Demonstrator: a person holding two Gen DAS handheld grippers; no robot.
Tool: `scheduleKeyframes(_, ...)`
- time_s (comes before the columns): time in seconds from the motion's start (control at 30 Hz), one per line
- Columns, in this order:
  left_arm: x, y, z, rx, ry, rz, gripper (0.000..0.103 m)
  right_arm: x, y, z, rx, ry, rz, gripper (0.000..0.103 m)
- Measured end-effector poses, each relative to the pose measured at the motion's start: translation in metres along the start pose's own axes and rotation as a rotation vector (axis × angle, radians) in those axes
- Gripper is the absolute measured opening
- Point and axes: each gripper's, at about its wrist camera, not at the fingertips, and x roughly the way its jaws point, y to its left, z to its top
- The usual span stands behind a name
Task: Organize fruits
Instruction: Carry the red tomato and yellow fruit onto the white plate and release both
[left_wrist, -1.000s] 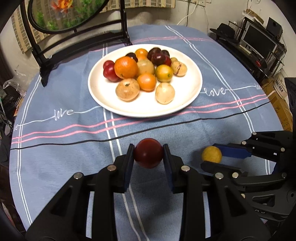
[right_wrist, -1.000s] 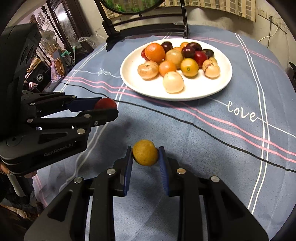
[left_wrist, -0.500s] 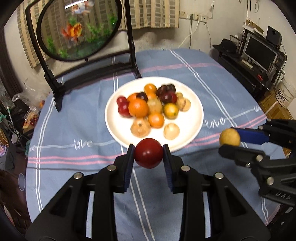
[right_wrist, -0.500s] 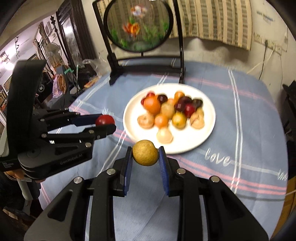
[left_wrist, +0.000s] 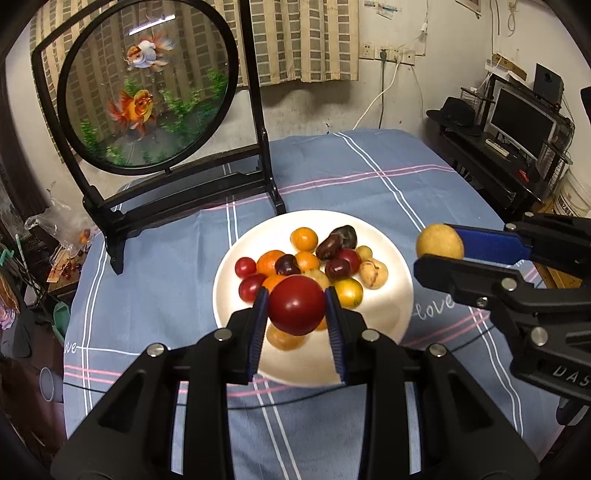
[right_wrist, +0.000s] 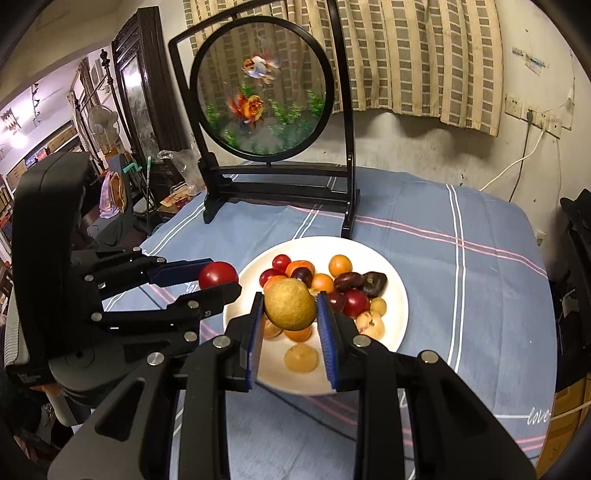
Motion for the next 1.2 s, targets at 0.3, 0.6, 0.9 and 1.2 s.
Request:
scheduleKeyframes(0.3,0.042,0.016,0.009,-0.026,0.046,0.009,0.031,0.036,-0.018,0.007,0.025,0.034,0.004,0.028)
scheduleKeyframes(0.6,0.065,0.04,0.01,-0.071,0.059,-0.004,0.031,0.062,-0.045,0.005,0.07,0.066,-0.003,0.028)
scheduleKeyframes(0.9,0.069,0.011,0.01,-0.015,0.059,-0.059,0.031,0.071,-0.05,0.0,0.07,0.089,0.006,0.028)
scheduleKeyframes(1.2,0.076,0.0,0.005,0.012,0.084,-0.035,0.031,0.077,-0.051,-0.011,0.069,0.123,-0.01,0.028)
